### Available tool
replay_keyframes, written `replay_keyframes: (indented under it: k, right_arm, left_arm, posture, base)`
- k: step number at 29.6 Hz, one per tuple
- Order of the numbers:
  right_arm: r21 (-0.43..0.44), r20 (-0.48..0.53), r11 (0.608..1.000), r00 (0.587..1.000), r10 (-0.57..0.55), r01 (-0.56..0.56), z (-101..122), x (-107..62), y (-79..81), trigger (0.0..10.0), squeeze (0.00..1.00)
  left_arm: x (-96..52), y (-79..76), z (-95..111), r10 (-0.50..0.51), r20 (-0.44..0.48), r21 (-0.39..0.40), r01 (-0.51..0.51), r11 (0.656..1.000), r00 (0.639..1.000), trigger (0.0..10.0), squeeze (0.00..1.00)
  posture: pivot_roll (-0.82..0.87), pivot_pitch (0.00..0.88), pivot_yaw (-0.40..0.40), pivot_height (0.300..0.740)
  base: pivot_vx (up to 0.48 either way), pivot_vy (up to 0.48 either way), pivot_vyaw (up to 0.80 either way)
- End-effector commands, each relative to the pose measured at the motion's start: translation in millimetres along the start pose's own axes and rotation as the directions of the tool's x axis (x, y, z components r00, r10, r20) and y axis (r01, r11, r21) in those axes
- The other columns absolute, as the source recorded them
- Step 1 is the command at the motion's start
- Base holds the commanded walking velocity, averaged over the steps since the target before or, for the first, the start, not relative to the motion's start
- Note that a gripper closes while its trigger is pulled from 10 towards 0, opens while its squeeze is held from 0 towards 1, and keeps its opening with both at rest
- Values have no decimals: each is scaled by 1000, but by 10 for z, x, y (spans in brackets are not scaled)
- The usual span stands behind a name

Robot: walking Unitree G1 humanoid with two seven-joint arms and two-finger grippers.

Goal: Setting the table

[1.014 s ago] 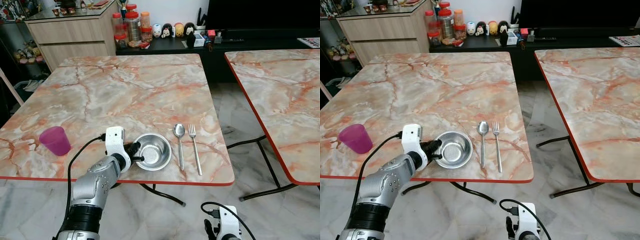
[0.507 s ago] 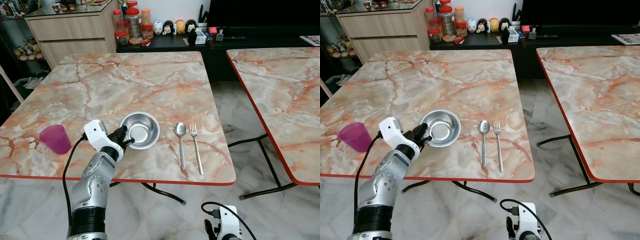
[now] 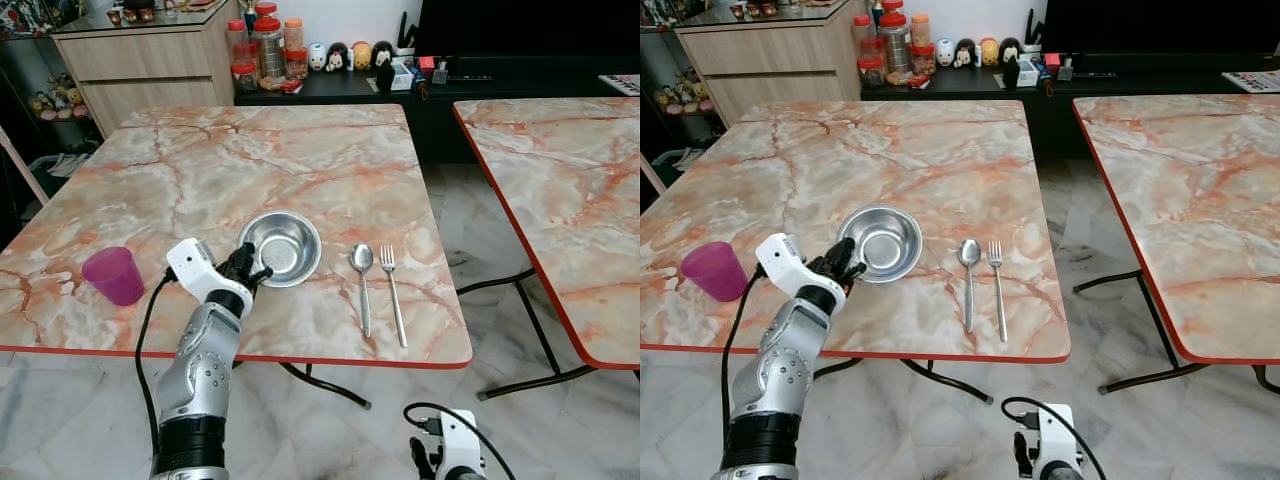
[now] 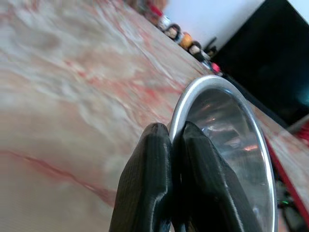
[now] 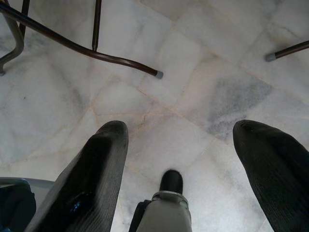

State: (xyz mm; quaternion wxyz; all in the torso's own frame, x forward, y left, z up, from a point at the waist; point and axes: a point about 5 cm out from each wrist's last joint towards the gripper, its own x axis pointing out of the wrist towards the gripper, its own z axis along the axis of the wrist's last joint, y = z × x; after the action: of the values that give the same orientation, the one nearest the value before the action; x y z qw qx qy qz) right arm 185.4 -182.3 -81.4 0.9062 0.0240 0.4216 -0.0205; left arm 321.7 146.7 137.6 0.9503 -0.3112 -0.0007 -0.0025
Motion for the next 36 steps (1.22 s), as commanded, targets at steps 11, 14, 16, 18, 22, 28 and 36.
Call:
replay_keyframes:
  k: [11, 14, 16, 18, 22, 28, 36]
  right_arm:
    - [2, 8, 1000, 1000, 1, -1, 37, 10, 5, 10000, 0]
    - [3, 8, 1000, 1000, 1, -1, 35, 9, 4, 10000, 0]
    - [3, 8, 1000, 1000, 2, -2, 34, 9, 5, 10000, 0]
    - [5, 8, 1000, 1000, 2, -2, 33, 8, 5, 10000, 0]
    - [7, 8, 1000, 1000, 3, -3, 27, 7, 12, 10000, 0]
    - [12, 10, 1000, 1000, 0, 0, 23, 5, 8, 10000, 0]
    - [13, 17, 1000, 1000, -11, 11, 33, 5, -5, 10000, 0]
  left_arm:
    - [42, 31, 136, 53, 77, 67, -58, 996, 996, 10000, 0]
    - [47, 9, 144, 46, 83, 76, -53, 996, 995, 10000, 0]
    - [47, 2, 141, 42, 82, 78, -49, 996, 996, 10000, 0]
    - [48, -4, 138, 43, 83, 81, -49, 995, 996, 10000, 0]
    - [52, 0, 145, 44, 85, 87, -52, 995, 995, 10000, 0]
    - [60, -4, 152, 46, 85, 94, -54, 994, 995, 10000, 0]
    - [67, -14, 164, 44, 91, 90, -52, 995, 995, 10000, 0]
  posture:
    - [9, 0, 30, 723]
    - [8, 0, 32, 723]
    - [8, 0, 32, 723]
    - [8, 0, 32, 723]
    - [7, 0, 36, 723]
    - [5, 0, 36, 723]
    - [0, 0, 36, 723]
  base:
    - [0, -393, 0]
    - [0, -480, 0]
    - [0, -480, 0]
    - [0, -480, 0]
    - [0, -480, 0]
    - [0, -480, 0]
    - [0, -480, 0]
